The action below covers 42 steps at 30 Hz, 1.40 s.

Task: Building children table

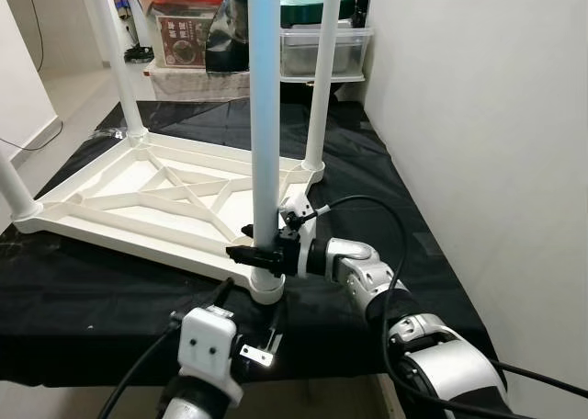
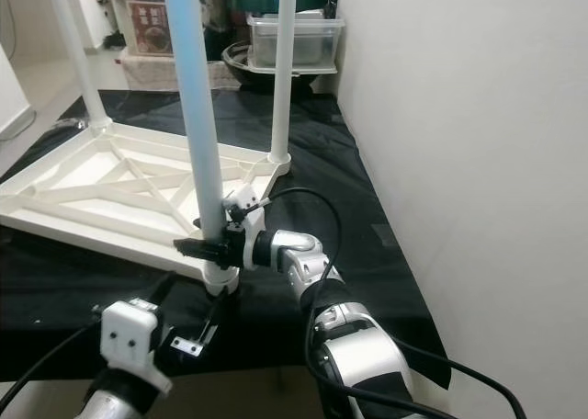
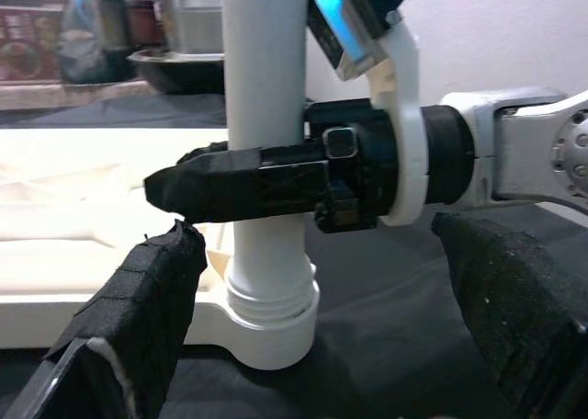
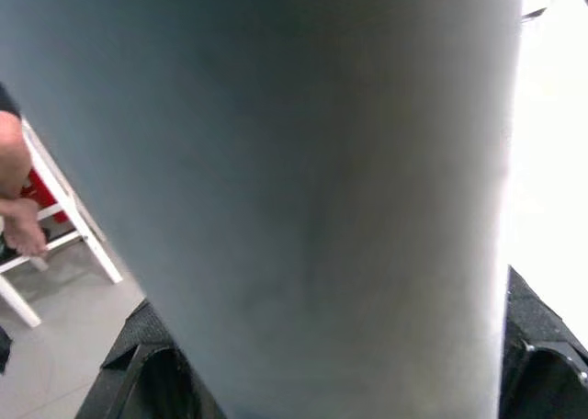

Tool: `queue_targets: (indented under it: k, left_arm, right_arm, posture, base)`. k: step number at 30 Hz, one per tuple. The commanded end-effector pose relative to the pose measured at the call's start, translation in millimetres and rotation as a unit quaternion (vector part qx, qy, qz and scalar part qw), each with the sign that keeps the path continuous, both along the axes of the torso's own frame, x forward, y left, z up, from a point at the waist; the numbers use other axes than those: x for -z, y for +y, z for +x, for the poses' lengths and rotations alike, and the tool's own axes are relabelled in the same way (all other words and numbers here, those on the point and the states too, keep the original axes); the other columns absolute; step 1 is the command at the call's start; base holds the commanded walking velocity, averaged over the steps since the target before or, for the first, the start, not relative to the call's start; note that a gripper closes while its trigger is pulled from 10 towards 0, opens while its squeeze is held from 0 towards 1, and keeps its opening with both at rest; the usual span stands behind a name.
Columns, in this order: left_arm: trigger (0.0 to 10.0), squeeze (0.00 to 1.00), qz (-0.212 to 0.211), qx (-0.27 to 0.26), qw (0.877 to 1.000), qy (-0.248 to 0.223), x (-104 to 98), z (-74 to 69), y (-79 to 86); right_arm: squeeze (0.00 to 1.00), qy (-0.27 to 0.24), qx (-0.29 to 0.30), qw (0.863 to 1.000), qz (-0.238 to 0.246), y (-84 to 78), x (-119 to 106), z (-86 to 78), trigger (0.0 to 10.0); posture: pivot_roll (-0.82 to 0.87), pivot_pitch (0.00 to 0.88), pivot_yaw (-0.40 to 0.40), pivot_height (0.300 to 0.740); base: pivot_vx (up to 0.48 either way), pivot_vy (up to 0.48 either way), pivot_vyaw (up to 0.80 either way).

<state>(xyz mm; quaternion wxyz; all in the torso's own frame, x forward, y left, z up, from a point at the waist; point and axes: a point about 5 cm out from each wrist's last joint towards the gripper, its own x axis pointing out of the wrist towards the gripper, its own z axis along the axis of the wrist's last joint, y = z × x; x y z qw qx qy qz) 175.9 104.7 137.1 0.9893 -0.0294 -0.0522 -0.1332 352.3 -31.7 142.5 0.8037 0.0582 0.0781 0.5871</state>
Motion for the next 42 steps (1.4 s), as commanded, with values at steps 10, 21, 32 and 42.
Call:
queue_targets:
  k: [10, 21, 32, 42]
  left_arm:
    - [10.0, 0.00, 0.007, -0.018, 1.000, 0.000, -4.0, -3.9, 6.6]
    - [10.0, 0.00, 0.009, -0.023, 1.000, 0.001, -4.5, -1.5, 5.5]
    - [10.0, 0.00, 0.010, -0.019, 1.000, 0.001, -3.9, 0.0, 4.3]
    - [10.0, 0.00, 0.007, -0.014, 1.000, 0.002, -3.0, 0.8, 2.1]
  right_arm:
    - [0.00, -0.006, 0.170, 0.985, 0.004, 9.0, -3.3, 14.1, 0.0]
    - [0.00, 0.076, 0.643, 0.761, -0.036, -60.7, 24.0, 26.4, 0.0]
    - [0.00, 0.092, 0.625, 0.775, -0.003, -31.4, 19.2, 20.8, 10.0]
    - [0.00, 0.004, 0.448, 0.891, 0.075, -22.9, -6.0, 26.4, 10.0]
  posture:
    - [0.07, 0.000, -0.052, 0.740]
    - [0.07, 0.000, -0.052, 0.740]
    - [0.06, 0.000, -0.048, 0.740]
    - [0.06, 0.000, -0.047, 0.740]
  base:
    - [0.000, 0.000, 0.00]
    - [0.000, 0.000, 0.00]
    - [0.000, 0.000, 0.00]
    - [0.000, 0.000, 0.00]
